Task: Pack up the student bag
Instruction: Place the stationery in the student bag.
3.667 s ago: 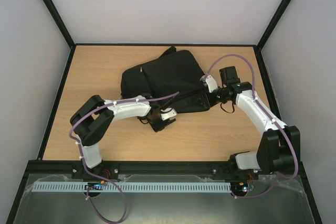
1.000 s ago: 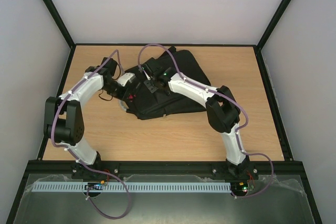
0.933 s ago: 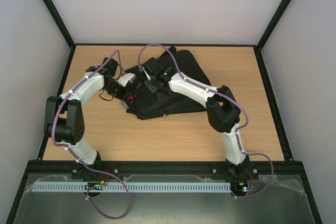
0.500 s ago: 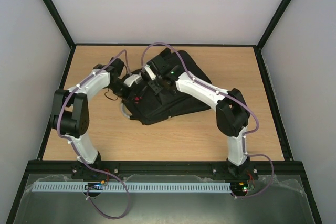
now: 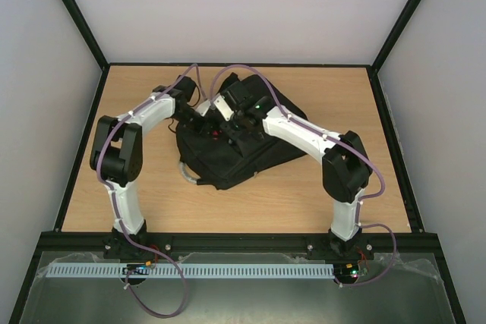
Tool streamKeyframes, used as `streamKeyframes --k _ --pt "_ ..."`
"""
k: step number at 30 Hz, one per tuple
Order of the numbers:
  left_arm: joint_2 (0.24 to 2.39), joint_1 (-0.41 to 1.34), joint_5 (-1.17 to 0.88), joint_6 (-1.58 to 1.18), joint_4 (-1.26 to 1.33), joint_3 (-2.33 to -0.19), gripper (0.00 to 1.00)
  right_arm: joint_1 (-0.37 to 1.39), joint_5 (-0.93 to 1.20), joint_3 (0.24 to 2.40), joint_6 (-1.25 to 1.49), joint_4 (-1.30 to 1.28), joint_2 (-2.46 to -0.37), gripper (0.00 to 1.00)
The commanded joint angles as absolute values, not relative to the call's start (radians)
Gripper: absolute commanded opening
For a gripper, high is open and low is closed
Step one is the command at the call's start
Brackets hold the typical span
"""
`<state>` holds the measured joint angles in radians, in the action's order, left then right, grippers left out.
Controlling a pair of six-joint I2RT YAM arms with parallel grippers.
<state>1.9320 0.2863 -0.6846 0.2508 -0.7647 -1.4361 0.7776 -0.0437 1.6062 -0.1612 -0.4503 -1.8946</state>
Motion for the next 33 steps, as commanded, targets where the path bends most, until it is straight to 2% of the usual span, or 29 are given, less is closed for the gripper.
streamKeyframes --k 1,8,14,18,24,28,33 --pt "1.979 0.305 -0.729 0.131 -0.690 -1.482 0.11 0.767 -0.009 1.600 -0.186 -0.506 -1.840 0.01" --pt "1.981 0.327 -0.769 -0.047 -0.539 -1.490 0.11 0.763 0.008 1.612 -0.196 -0.533 -1.841 0.01" --pt "2.046 0.333 -0.826 -0.088 -0.506 -1.564 0.14 0.758 0.008 1.647 -0.194 -0.554 -1.860 0.01" --pt "2.049 0.337 -0.943 -0.034 -0.524 -1.589 0.26 0.755 0.004 1.668 -0.201 -0.560 -1.871 0.01" --pt "2.017 0.316 -0.890 0.035 -0.611 -1.589 0.46 0.738 0.000 1.683 -0.206 -0.564 -1.879 0.01" --pt "1.970 0.287 -0.872 0.100 -0.683 -1.544 0.51 0.720 0.005 1.670 -0.204 -0.565 -1.881 0.01" --pt "1.924 0.247 -0.860 0.188 -0.789 -1.513 0.52 0.718 0.019 1.658 -0.201 -0.567 -1.881 0.01"
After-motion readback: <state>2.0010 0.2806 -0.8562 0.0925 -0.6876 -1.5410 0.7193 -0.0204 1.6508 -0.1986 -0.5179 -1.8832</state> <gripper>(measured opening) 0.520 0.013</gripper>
